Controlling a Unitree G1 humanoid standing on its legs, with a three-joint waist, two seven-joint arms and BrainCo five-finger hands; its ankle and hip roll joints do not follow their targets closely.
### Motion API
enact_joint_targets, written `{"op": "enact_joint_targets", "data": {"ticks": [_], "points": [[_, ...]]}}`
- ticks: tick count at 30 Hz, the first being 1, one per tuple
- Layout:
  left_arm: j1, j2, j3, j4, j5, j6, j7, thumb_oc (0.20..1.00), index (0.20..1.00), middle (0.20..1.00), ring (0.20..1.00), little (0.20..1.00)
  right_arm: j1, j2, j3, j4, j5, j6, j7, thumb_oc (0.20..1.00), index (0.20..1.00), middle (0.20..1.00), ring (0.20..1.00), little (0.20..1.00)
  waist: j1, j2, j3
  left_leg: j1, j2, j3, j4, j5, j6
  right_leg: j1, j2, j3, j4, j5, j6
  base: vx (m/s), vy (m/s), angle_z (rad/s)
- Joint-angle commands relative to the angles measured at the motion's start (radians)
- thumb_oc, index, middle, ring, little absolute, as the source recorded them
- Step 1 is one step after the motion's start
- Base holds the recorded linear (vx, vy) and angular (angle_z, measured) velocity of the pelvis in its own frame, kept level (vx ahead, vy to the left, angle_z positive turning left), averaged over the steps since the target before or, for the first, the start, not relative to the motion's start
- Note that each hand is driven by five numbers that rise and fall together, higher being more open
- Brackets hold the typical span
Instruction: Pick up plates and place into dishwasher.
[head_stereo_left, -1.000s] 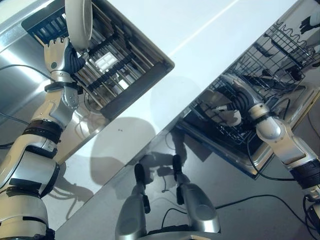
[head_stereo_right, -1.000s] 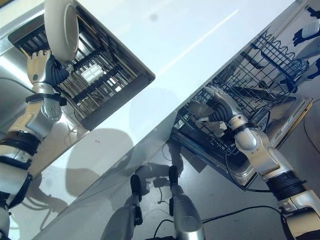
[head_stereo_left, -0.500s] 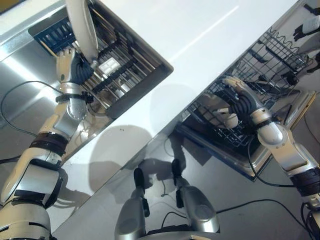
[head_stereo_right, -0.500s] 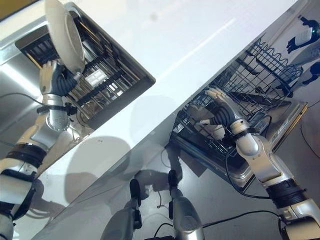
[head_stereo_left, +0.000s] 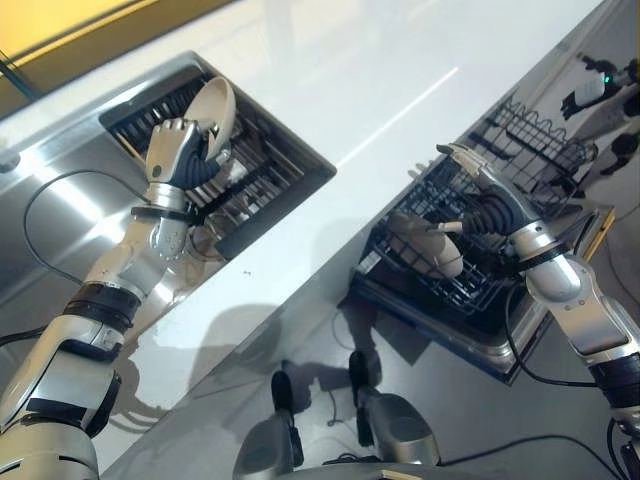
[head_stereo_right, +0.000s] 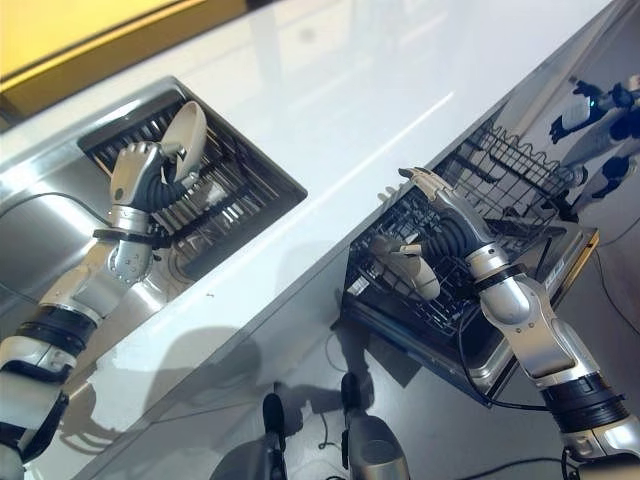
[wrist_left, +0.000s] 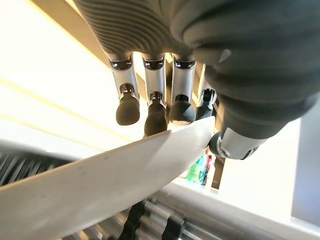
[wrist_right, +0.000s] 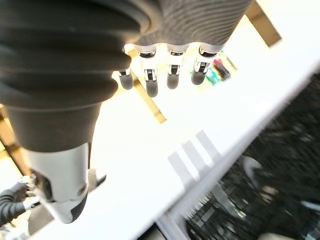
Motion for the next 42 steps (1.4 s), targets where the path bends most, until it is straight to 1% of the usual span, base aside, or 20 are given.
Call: {"op": "enact_joint_targets", "data": {"ticks": [1,6,11,15,19,22,23,25,27,28,32,33,35,36,39,42], "points": [[0.037,0.066,0.023,-0.05,0.019,-0.028,0.005,0.2,0.2,0.2,0.2,0.2,0.022,-0.043,-0.044,-0.049,0.046,-0.065,-0.001,1.0,1.0,1.0,1.0,1.0,0.025,0.026,-0.125,-0.011,-0.09,0.028,0.078,-0.183,0.053,-0.013,0.01,-0.02,0.093,-0.181,0.076,0.1,-0.012,0.02],[0.086,0.043,0.03,-0.063,0.032,-0.024,-0.018,0.2,0.2,0.2,0.2,0.2,0.048,-0.036,-0.054,-0.044,0.053,-0.07,0.025,1.0,1.0,1.0,1.0,1.0,0.034,0.033,-0.169,0.025,-0.093,0.02,0.058,-0.185,0.055,0.026,0.012,-0.027,0.074,-0.183,0.076,0.11,-0.008,0.06],[0.105,0.034,0.038,-0.047,0.018,-0.023,-0.037,0.2,0.2,0.2,0.2,0.2,0.076,-0.034,-0.068,-0.044,0.059,-0.07,0.045,1.0,1.0,1.0,1.0,1.0,0.032,0.033,-0.178,0.047,-0.096,0.015,0.044,-0.182,0.061,0.045,0.015,-0.025,0.064,-0.179,0.076,0.06,0.002,0.01],[0.116,0.033,0.043,-0.034,0.005,-0.045,-0.04,0.2,0.2,0.2,0.2,0.2,0.104,-0.033,-0.081,-0.045,0.063,-0.071,0.046,1.0,1.0,1.0,1.0,1.0,0.029,0.031,-0.183,0.063,-0.1,0.015,0.032,-0.181,0.064,0.058,0.017,-0.022,0.053,-0.173,0.078,0.03,-0.001,0.0],[0.116,0.053,0.033,-0.074,0.038,-0.07,-0.043,0.2,0.2,0.2,0.2,0.2,0.113,-0.051,-0.09,-0.064,0.055,-0.109,0.04,1.0,1.0,1.0,1.0,1.0,0.029,0.029,-0.183,0.07,-0.098,0.019,0.027,-0.182,0.067,0.061,0.017,-0.023,0.052,-0.171,0.08,0.0,0.0,0.0],[0.097,0.064,0.006,-0.108,0.043,-0.087,-0.059,0.2,0.2,0.2,0.2,0.2,0.071,-0.071,-0.075,-0.072,-0.017,-0.159,-0.052,1.0,1.0,1.0,1.0,1.0,0.035,0.028,-0.185,0.074,-0.098,0.019,0.029,-0.185,0.068,0.066,0.016,-0.026,0.051,-0.17,0.081,0.0,0.0,0.0],[0.089,0.069,-0.008,-0.13,0.034,-0.095,-0.072,0.2,0.2,0.2,0.2,0.2,0.038,-0.083,-0.067,-0.08,-0.038,-0.166,-0.089,1.0,1.0,1.0,1.0,1.0,0.041,0.028,-0.186,0.076,-0.098,0.017,0.029,-0.186,0.068,0.068,0.016,-0.029,0.051,-0.17,0.081,0.0,0.0,0.0],[0.079,0.068,-0.021,-0.159,0.021,-0.111,-0.1,0.2,0.2,0.2,0.2,0.2,-0.017,-0.093,-0.048,-0.081,-0.059,-0.165,-0.126,1.0,1.0,1.0,1.0,1.0,0.049,0.028,-0.187,0.078,-0.098,0.015,0.032,-0.189,0.069,0.07,0.015,-0.032,0.052,-0.171,0.08,0.0,0.0,0.0],[0.059,0.058,-0.046,-0.191,0.002,-0.124,-0.138,0.2,0.2,0.2,0.2,0.2,-0.108,-0.092,-0.004,-0.067,-0.094,-0.146,-0.161,1.0,1.0,1.0,1.0,1.0,0.065,0.029,-0.193,0.08,-0.1,0.006,0.034,-0.193,0.07,0.076,0.014,-0.035,0.051,-0.173,0.079,0.0,0.0,0.0],[0.05,0.056,-0.054,-0.203,-0.009,-0.129,-0.157,0.2,0.2,0.2,0.2,0.2,-0.144,-0.091,0.016,-0.059,-0.114,-0.146,-0.171,1.0,1.0,1.0,1.0,1.0,0.07,0.029,-0.196,0.081,-0.101,0.003,0.034,-0.194,0.071,0.079,0.014,-0.037,0.051,-0.174,0.079,0.0,0.0,0.0],[0.01,0.05,-0.096,-0.271,-0.074,-0.136,-0.241,0.2,0.2,0.2,0.2,0.2,-0.292,-0.117,0.107,-0.031,-0.204,-0.104,-0.219,1.0,1.0,1.0,1.0,1.0,0.101,0.025,-0.21,0.083,-0.106,-0.015,0.034,-0.196,0.071,0.093,0.011,-0.052,0.042,-0.175,0.079,0.01,-0.025,0.03],[0.0,0.049,-0.109,-0.289,-0.091,-0.135,-0.263,0.2,0.2,0.2,0.2,0.2,-0.329,-0.124,0.133,-0.021,-0.222,-0.087,-0.218,1.0,1.0,1.0,1.0,1.0,0.11,0.023,-0.214,0.083,-0.107,-0.02,0.034,-0.195,0.071,0.097,0.011,-0.057,0.04,-0.176,0.079,0.01,-0.038,0.1],[-0.012,0.049,-0.122,-0.309,-0.104,-0.14,-0.286,0.2,0.2,0.2,0.2,0.2,-0.374,-0.134,0.167,-0.004,-0.233,-0.077,-0.22,1.0,1.0,1.0,1.0,1.0,0.119,0.021,-0.219,0.083,-0.108,-0.027,0.033,-0.194,0.071,0.101,0.011,-0.063,0.036,-0.175,0.078,0.0,-0.036,0.12],[-0.023,0.052,-0.137,-0.334,-0.114,-0.141,-0.311,0.2,0.2,0.2,0.2,0.2,-0.41,-0.139,0.194,0.012,-0.241,-0.064,-0.212,1.0,1.0,1.0,1.0,1.0,0.131,0.017,-0.223,0.083,-0.109,-0.034,0.032,-0.193,0.071,0.104,0.01,-0.069,0.034,-0.175,0.077,-0.01,-0.034,0.12],[-0.033,0.058,-0.153,-0.365,-0.139,-0.147,-0.344,0.2,0.2,0.2,0.2,0.2,-0.461,-0.149,0.239,0.038,-0.242,-0.063,-0.197,1.0,1.0,1.0,1.0,1.0,0.145,0.014,-0.229,0.083,-0.112,-0.045,0.029,-0.189,0.072,0.109,0.01,-0.078,0.029,-0.173,0.077,-0.01,-0.031,0.09],[-0.049,0.06,-0.171,-0.375,-0.162,-0.167,-0.373,0.2,0.2,0.2,0.2,0.2,-0.509,-0.144,0.287,0.085,-0.227,-0.069,-0.168,1.0,1.0,1.0,1.0,1.0,0.158,0.01,-0.235,0.083,-0.115,-0.053,0.026,-0.187,0.073,0.115,0.008,-0.089,0.022,-0.172,0.077,-0.01,-0.024,0.17]]}}
